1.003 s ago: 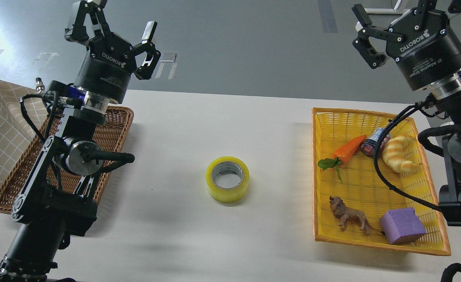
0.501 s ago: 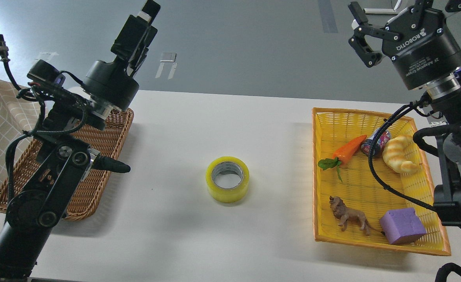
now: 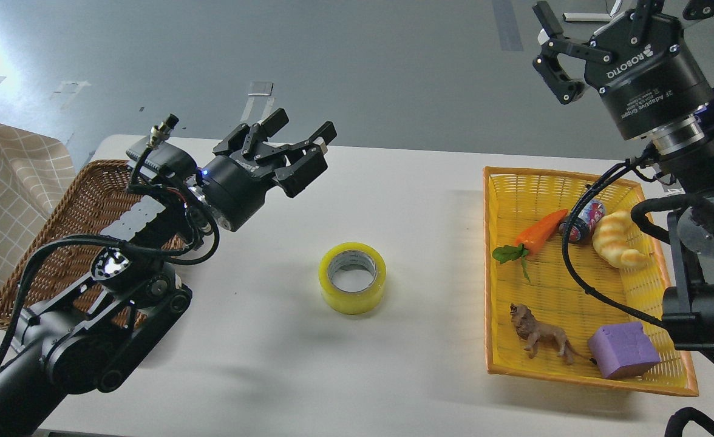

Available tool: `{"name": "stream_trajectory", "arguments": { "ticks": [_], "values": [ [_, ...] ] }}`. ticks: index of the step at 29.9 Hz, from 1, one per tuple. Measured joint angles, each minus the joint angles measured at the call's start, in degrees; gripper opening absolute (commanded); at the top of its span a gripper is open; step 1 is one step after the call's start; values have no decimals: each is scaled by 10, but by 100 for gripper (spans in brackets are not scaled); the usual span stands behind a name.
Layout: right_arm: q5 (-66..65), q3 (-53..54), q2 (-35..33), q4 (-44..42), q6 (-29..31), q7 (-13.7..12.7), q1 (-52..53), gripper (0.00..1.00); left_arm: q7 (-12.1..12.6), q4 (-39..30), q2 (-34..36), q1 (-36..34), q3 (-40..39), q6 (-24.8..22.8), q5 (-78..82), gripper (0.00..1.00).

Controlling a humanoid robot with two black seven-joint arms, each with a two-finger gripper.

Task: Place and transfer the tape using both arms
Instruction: 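Reach the left gripper toward the tape roll on the table, then grasp the tape roll with the left gripper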

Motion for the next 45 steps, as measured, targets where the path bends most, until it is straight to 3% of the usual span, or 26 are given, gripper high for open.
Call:
{"name": "stream_trajectory", "arguments": {
  "ticks": [15, 22, 45],
  "values": [
    [-1, 1, 0, -2, -2, 0, 1, 100, 53, 48, 3, 1, 100, -4, 0, 98],
    [-1, 3, 0, -1, -3, 1, 0, 100, 106, 72, 0, 2, 126, -4, 0, 98],
    [-2, 0, -4, -6, -5, 0, -16, 100, 111, 84, 0, -9, 210, -3, 0, 98]
  ]
}}
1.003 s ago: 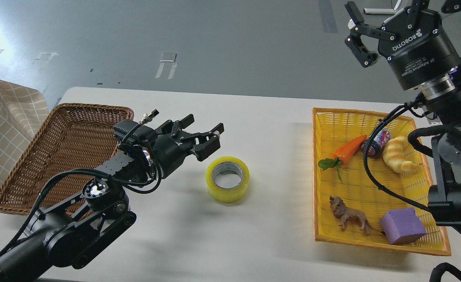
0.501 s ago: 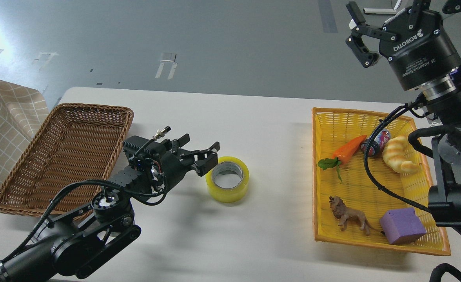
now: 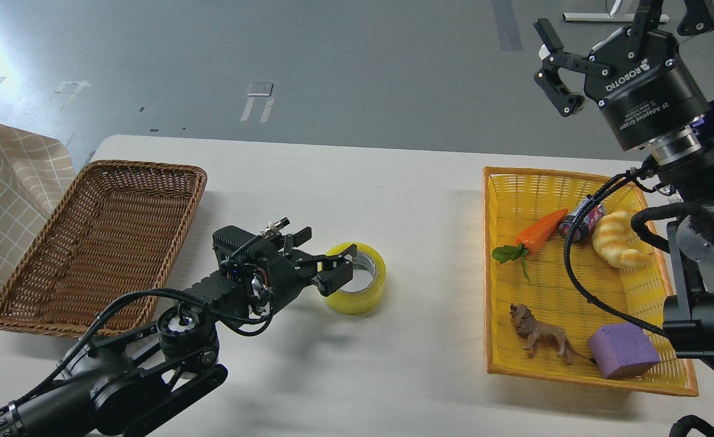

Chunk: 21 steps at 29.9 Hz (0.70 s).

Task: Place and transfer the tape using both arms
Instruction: 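Grasp the tape roll with the left gripper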

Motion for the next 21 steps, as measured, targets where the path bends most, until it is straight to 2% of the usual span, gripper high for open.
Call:
{"name": "stream_trajectory", "arguments": {
  "ticks": [21],
  "values": [
    [0, 1, -2, 0, -2, 0, -8, 100, -1, 36, -9, -32, 36, -12, 0, 98]
  ]
}}
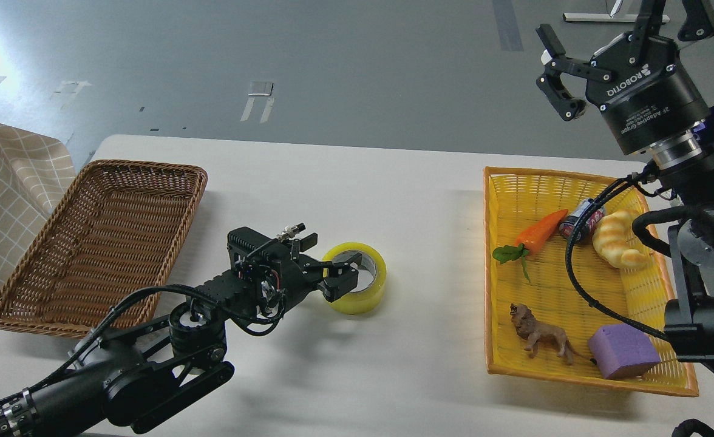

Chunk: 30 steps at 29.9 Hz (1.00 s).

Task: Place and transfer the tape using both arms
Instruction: 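Grasp the tape roll with the left gripper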

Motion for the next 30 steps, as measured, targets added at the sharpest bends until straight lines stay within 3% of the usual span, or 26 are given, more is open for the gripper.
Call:
{"name": "stream_trajectory", "arguments": {
  "ticks": [27, 30],
  "values": [
    [0, 14, -1, 8, 0, 0, -27, 100, -11, 23, -5, -8, 10, -25, 0, 97],
    [0, 15, -3, 9, 0, 0, -26, 100, -11, 28, -5, -8, 11, -25, 0, 92]
  ]
}}
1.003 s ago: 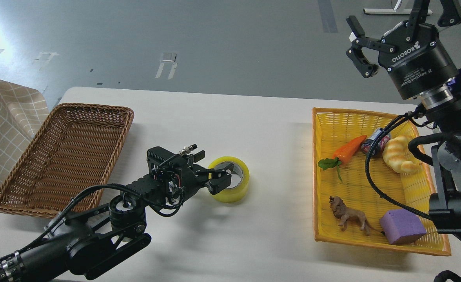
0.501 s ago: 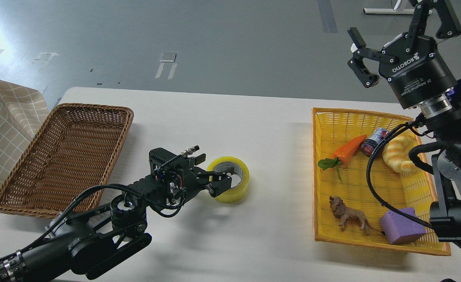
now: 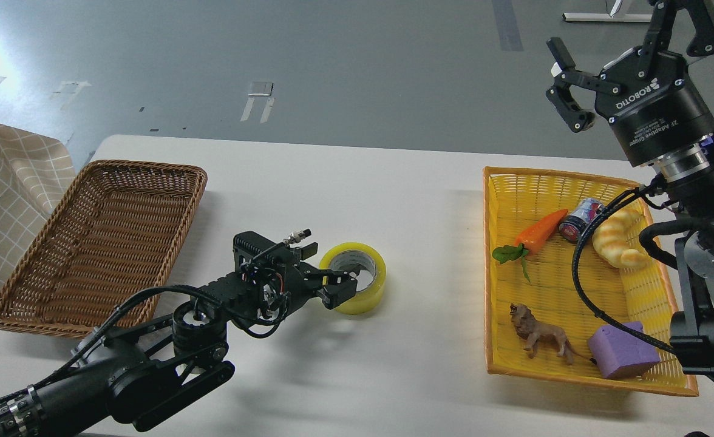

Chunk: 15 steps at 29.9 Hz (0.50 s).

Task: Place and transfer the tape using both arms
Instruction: 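Grasp the tape roll with the left gripper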

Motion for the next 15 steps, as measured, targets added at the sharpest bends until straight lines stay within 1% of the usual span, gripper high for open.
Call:
{"name": "stream_trajectory", "arguments": {
  "ticks": [2, 5, 6, 8, 9, 11, 13, 14, 15],
  "values": [
    [0, 0, 0, 0, 0, 0, 0, 100, 0, 2, 0, -1, 1, 0, 0, 90],
    [0, 0, -1, 0, 1, 0, 0, 100, 0, 3, 0, -4, 1, -3, 0, 81],
    [0, 0, -1, 0, 1, 0, 0, 100, 0, 3, 0, -5, 2, -6, 0, 73],
    [0, 0, -1, 1, 1, 0, 0, 100, 0, 4, 1, -6, 1, -10, 0, 61],
    [0, 0, -1, 1, 1, 1, 0, 100, 0, 4, 1, -6, 1, -13, 0, 52],
    [0, 0, -1, 1, 1, 1, 0, 100, 0, 4, 2, -8, 1, -18, 0, 50],
    [0, 0, -1, 1, 1, 1, 0, 100, 0, 4, 2, -10, 1, -21, 0, 45],
    [0, 0, -1, 1, 1, 1, 0, 100, 0, 4, 2, -11, 1, -22, 0, 45],
    [0, 0, -1, 0, 1, 1, 0, 100, 0, 4, 3, -11, 1, -23, 0, 39]
  ]
}}
